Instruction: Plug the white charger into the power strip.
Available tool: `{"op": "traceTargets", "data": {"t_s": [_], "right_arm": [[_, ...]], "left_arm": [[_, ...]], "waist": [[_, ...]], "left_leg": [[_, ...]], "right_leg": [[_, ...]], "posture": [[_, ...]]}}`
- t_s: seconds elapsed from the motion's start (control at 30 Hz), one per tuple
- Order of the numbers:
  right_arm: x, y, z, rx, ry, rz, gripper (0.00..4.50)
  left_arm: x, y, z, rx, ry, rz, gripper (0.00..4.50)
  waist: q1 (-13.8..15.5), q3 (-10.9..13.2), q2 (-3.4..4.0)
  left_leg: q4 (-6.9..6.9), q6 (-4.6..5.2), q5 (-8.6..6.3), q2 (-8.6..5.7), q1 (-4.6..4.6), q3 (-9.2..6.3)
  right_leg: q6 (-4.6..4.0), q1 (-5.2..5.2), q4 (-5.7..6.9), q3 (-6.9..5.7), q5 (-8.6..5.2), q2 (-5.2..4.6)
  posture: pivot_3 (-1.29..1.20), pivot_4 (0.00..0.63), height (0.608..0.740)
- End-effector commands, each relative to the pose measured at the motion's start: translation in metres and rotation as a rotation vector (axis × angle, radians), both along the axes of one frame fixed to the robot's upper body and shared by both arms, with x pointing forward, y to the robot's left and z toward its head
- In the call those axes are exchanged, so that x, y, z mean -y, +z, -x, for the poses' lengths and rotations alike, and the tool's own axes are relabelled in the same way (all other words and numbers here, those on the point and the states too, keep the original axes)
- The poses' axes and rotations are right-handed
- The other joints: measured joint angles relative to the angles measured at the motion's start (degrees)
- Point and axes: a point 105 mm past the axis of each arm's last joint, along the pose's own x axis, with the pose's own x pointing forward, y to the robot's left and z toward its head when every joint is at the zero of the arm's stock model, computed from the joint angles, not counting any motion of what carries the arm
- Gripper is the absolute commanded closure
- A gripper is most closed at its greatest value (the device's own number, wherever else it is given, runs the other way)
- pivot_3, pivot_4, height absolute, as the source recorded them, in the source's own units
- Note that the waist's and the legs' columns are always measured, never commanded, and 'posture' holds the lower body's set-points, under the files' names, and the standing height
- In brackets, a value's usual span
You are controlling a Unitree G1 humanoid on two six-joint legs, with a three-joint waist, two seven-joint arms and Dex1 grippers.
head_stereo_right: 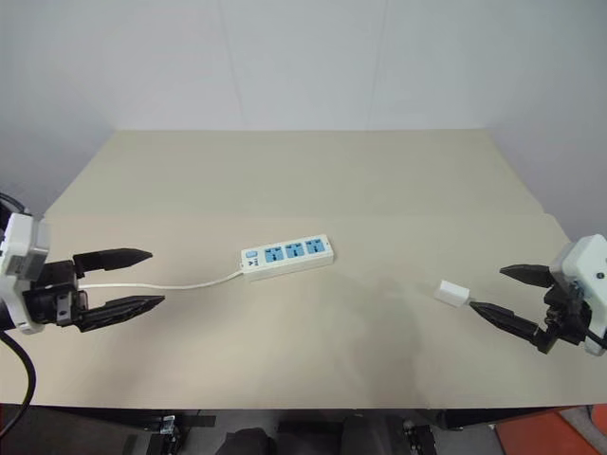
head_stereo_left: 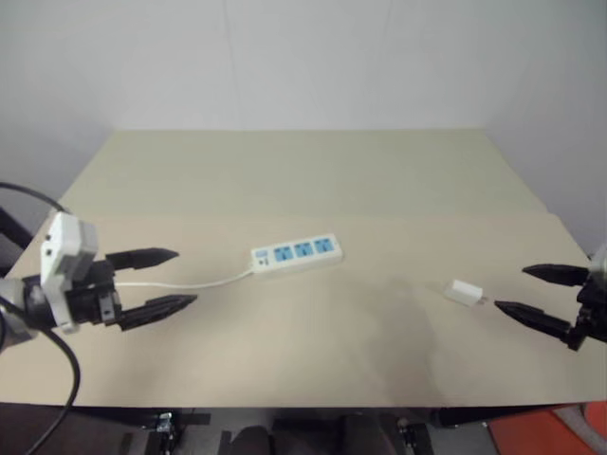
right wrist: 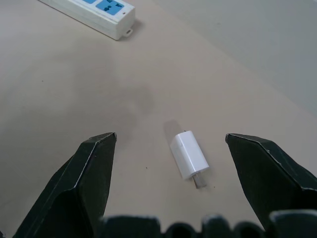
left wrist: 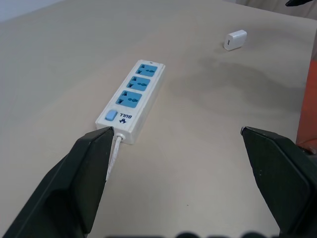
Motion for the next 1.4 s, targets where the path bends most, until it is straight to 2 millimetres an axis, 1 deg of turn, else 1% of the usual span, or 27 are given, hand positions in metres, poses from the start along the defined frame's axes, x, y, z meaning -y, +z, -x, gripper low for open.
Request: {"op": "traceTargets", "data": {"t_s": [0.03, 0.17, 0.27, 0.4, 0.5, 0.6, 0.67, 0.77, 0.93, 1.07, 1.27, 1.33, 1.4], "right_arm": [[-0.007, 0.008, 0.002, 0.018, 0.034, 0.015, 0.3], [-0.013, 0.007, -0.003, 0.042, 0.036, 0.009, 0.3], [-0.026, 0.015, -0.006, 0.064, 0.081, -0.014, 0.3], [-0.045, 0.014, -0.015, 0.092, 0.135, -0.044, 0.3], [-0.059, 0.009, -0.021, 0.104, 0.172, -0.059, 0.3], [-0.069, 0.012, -0.025, 0.122, 0.203, -0.071, 0.3], [-0.079, 0.014, -0.029, 0.133, 0.238, -0.084, 0.3], [-0.089, 0.015, -0.03, 0.142, 0.274, -0.092, 0.3], [-0.099, 0.016, -0.031, 0.153, 0.303, -0.101, 0.3], [-0.103, 0.02, -0.03, 0.168, 0.314, -0.111, 0.3], [-0.103, 0.023, -0.025, 0.175, 0.32, -0.109, 0.3], [-0.103, 0.024, -0.023, 0.177, 0.321, -0.106, 0.3], [-0.103, 0.025, -0.021, 0.178, 0.322, -0.107, 0.3]], "left_arm": [[0.003, 0.011, 0.001, 0.036, -0.02, -0.005, 0.03], [0.004, 0.002, -0.006, 0.059, -0.009, -0.004, 0.03], [0.013, 0.005, -0.014, 0.093, -0.031, 0.019, 0.03], [0.019, -0.006, -0.028, 0.112, -0.092, -0.014, 0.03], [0.017, -0.014, -0.043, 0.143, -0.116, -0.029, 0.03], [0.014, -0.014, -0.056, 0.189, -0.128, -0.028, 0.03], [0.011, -0.017, -0.072, 0.228, -0.131, -0.024, 0.03], [0.012, -0.025, -0.092, 0.242, -0.15, -0.035, 0.03], [0.024, -0.041, -0.12, 0.212, -0.205, -0.026, 0.03], [0.042, -0.055, -0.137, 0.185, -0.254, -0.03, 0.03], [0.059, -0.068, -0.154, 0.167, -0.265, -0.032, 0.03], [0.064, -0.079, -0.156, 0.152, -0.269, -0.054, 0.03], [0.066, -0.085, -0.157, 0.152, -0.268, -0.074, 0.03]], "waist": [[0.1, 0.0, -0.01], [0.1, 0.0, -0.01], [0.0, 0.0, -0.02], [0.0, 0.0, 0.0], [0.0, 0.0, -0.01], [0.0, 0.0, -0.02], [0.1, 0.0, -0.03], [0.3, 0.0, -0.03], [0.4, 0.0, -0.06], [0.3, 0.1, -0.09], [0.0, 0.1, -0.17], [0.1, 0.1, -0.18], [0.0, 0.1, -0.18]], "left_leg": [[0.0, 0.0, 0.0, 0.0, 0.0, -0.01], [0.0, 0.0, 0.0, -0.01, 0.0, 0.01], [-0.01, 0.0, 0.0, -0.01, 0.0, 0.0], [-0.02, 0.0, 0.0, -0.01, 0.01, 0.0], [-0.04, -0.01, 0.01, -0.01, 0.01, -0.01], [-0.02, -0.01, 0.01, -0.03, 0.01, -0.02], [0.0, 0.0, 0.0, -0.03, 0.01, -0.03], [0.05, -0.01, 0.01, -0.04, 0.04, -0.08], [0.14, 0.05, -0.02, -0.08, -0.07, -0.14], [0.17, 0.16, -0.08, -0.09, -0.11, -0.15], [0.21, 0.24, -0.13, -0.09, -0.14, -0.16], [0.22, 0.25, -0.13, -0.09, -0.14, -0.16], [0.22, 0.25, -0.14, -0.1, -0.14, -0.16]], "right_leg": [[0.0, 0.0, -0.01, 0.0, 0.0, 0.0], [0.0, 0.03, -0.03, 0.0, 0.0, -0.01], [-0.01, 0.03, -0.01, 0.0, 0.0, 0.0], [-0.02, 0.05, -0.02, 0.0, 0.0, 0.01], [-0.03, -0.04, -0.04, 0.0, 0.0, 0.01], [-0.05, -0.14, -0.06, -0.01, 0.02, -0.01], [-0.06, -0.15, -0.06, -0.02, 0.03, 0.0], [-0.06, -0.1, -0.07, -0.1, 0.05, -0.01], [-0.01, -0.11, -0.09, -0.19, 0.08, -0.06], [0.03, -0.1, -0.08, -0.2, 0.11, -0.06], [0.05, -0.11, -0.06, -0.21, 0.12, -0.05], [0.05, -0.11, -0.06, -0.22, 0.12, -0.05], [0.06, -0.1, -0.06, -0.21, 0.12, -0.06]], "posture": [[0.0, 0.15, 0.74], [0.0, 0.15, 0.74], [0.0, 0.15, 0.74], [0.0, 0.15, 0.74], [0.0, 0.15, 0.74], [0.0, 0.15, 0.74], [0.0, 0.15, 0.74], [0.0, 0.15, 0.74], [0.0, 0.15, 0.74], [0.0, 0.15, 0.74], [0.0, 0.15, 0.74], [0.0, 0.15, 0.74], [0.0, 0.15, 0.74]]}}
